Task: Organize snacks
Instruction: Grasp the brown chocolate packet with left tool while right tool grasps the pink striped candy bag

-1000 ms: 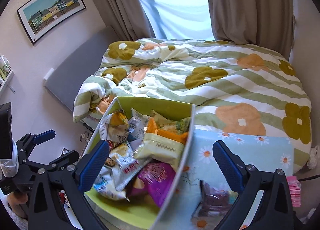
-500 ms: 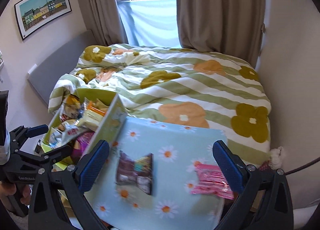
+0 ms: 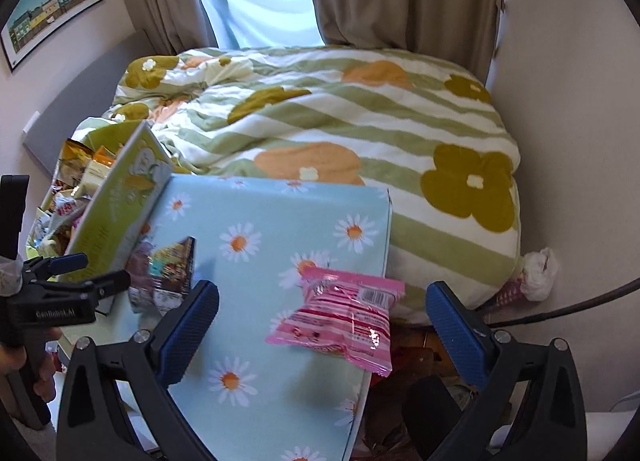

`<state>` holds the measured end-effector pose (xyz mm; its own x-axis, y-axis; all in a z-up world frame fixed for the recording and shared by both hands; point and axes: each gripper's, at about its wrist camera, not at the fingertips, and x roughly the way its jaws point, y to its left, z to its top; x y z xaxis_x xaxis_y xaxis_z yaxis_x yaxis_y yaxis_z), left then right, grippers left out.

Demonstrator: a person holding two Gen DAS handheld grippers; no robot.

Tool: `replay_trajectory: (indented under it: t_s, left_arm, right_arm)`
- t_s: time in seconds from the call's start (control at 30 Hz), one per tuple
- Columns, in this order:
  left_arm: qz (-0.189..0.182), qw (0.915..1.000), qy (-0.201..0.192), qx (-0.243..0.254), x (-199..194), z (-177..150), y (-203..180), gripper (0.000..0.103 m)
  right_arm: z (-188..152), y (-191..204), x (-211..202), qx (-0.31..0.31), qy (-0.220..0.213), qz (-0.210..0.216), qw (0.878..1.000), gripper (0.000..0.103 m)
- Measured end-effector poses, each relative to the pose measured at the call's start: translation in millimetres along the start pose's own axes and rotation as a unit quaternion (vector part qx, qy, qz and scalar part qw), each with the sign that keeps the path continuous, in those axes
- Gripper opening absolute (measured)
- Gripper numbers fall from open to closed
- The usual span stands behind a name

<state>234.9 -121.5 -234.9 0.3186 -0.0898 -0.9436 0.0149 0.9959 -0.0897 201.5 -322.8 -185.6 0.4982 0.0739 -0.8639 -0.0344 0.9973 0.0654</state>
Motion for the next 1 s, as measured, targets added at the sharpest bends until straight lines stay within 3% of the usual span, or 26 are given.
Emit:
replay_trajectory:
  t_s: [0.33,0.5,0.7,0.77,0.83,1.0]
  left_arm:
    - [0.014,0.9989,0.027,-0.036,54,-1,5,0.102]
    - [-0.002,0.9975,0.050,-0.050,76,-6,10,0.103]
    - [-0.030,0.9959,0.046,-0.072,82,-11,19,0.103]
    - [-0.037,0.9944,0.065,-0.074,92,-13,20,0.097]
    - [-0.025,0.9953,0.064,-0.068,95,-16,18,0.081]
    - [-0.029,0.9956,0.068,-0.057,91,-19,13,0.076]
  right_arm:
    - [-12,-20,56,0.018,0.038,0.015,0.999,0.103]
    - [-16,-28,72,0.037,0.057,0.022,0.997,0.103]
    - [-20,-33,92,0.053,0.088,0.025,0.994,0.103]
    - [-22,-34,96,0.057,0.093,0.027,0.994,0.103]
    - [-23,-35,99,0.062,0.096,0.031,0.993,0.103]
    - [-23,-33,104,0.061,0.102,0.040,0.992,0.103]
